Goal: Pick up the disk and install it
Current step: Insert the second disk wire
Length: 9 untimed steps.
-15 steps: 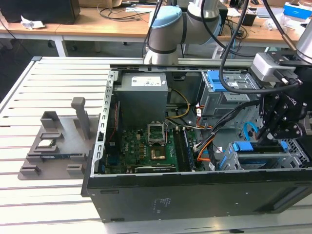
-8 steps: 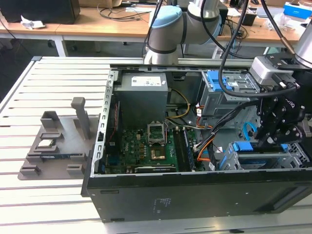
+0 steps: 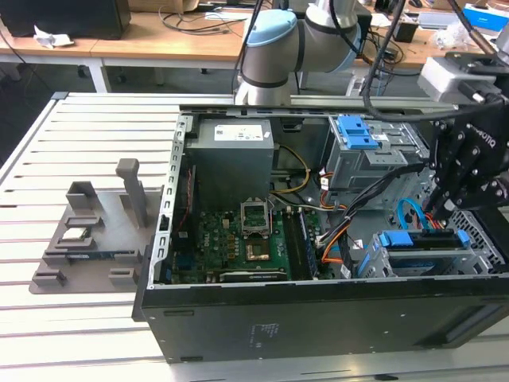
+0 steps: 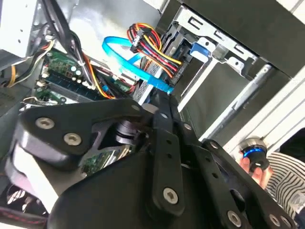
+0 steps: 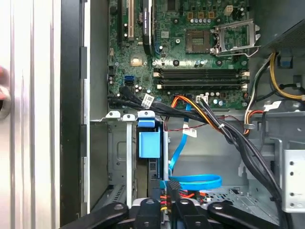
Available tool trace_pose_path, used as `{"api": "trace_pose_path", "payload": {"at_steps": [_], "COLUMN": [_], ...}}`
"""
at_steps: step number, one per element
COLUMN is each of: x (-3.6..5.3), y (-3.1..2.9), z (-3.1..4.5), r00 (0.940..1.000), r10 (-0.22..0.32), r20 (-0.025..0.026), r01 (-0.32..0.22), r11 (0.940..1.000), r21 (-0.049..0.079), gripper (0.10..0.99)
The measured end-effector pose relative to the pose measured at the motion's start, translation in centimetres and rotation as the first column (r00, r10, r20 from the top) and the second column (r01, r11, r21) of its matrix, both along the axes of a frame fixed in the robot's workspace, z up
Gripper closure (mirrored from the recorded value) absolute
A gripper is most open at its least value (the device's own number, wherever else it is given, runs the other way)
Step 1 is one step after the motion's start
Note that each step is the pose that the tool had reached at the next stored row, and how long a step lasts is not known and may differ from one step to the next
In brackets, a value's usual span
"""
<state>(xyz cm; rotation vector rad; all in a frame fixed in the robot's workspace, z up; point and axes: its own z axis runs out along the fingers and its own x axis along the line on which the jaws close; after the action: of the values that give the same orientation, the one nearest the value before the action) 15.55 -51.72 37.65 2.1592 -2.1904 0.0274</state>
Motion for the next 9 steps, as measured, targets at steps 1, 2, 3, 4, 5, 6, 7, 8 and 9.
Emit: {"api": "trace_pose_path", "payload": {"at_steps": [1, 2, 3, 4, 5, 6, 7, 8, 9], "x": [0.0, 0.0, 0.0, 0.0, 0.0, 0.0, 0.0, 0.0, 0.0], "y": [0.2, 0.25, 0.26, 0.25, 0.25, 0.26, 0.26, 0.26, 0.26], "z": [1.23, 2.06, 2.24, 2.3, 2.29, 2.3, 2.32, 2.32, 2.33], "r00": [1.0, 1.0, 1.0, 1.0, 1.0, 1.0, 1.0, 1.0, 1.0], "r10": [0.0, 0.0, 0.0, 0.0, 0.0, 0.0, 0.0, 0.0, 0.0], "r20": [0.0, 0.0, 0.0, 0.0, 0.0, 0.0, 0.0, 0.0001, 0.0001], "r01": [0.0, 0.0, 0.0, 0.0, 0.0, 0.0, 0.0, 0.0, 0.0], "r11": [1.0, 1.0, 1.0, 1.0, 1.0, 1.0, 1.0, 1.0, 1.0], "r21": [0.0, 0.0, 0.0, 0.0, 0.0, 0.0, 0.0, 0.0, 0.0], "gripper": [0.98, 0.98, 0.98, 0.98, 0.98, 0.98, 0.98, 0.98, 0.98]}}
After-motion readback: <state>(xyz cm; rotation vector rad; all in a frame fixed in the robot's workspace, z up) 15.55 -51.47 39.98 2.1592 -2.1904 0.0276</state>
